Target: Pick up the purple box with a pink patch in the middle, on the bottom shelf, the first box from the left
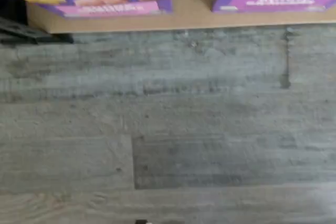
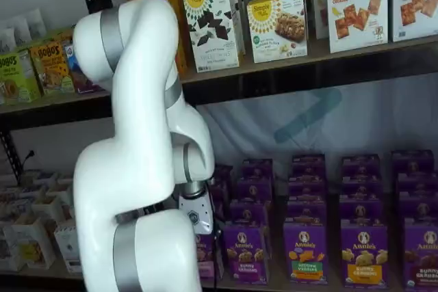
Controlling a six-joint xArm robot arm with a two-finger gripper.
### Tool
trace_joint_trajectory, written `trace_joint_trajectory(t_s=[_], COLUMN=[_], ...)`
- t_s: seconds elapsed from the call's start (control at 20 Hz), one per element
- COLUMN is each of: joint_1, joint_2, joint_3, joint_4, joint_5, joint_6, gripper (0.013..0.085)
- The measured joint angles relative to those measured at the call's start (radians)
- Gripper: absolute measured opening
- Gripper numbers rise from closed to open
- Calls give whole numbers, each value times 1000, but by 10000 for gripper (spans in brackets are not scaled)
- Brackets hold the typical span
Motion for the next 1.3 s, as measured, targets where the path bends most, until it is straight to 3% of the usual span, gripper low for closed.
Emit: trace_joint_trajectory(t_s=[0.2,0.4,0.7,1.05,1.3], joint_1=[8,11,21,22,20], joint_2=[68,138,198,236,250], joint_3=[-81,-171,-260,-310,-338], joint_4=[23,-10,0,-18,-6], joint_5=[-3,2,19,24,33], joint_6=[-13,21,22,40,29], gripper=[850,850,850,850,850])
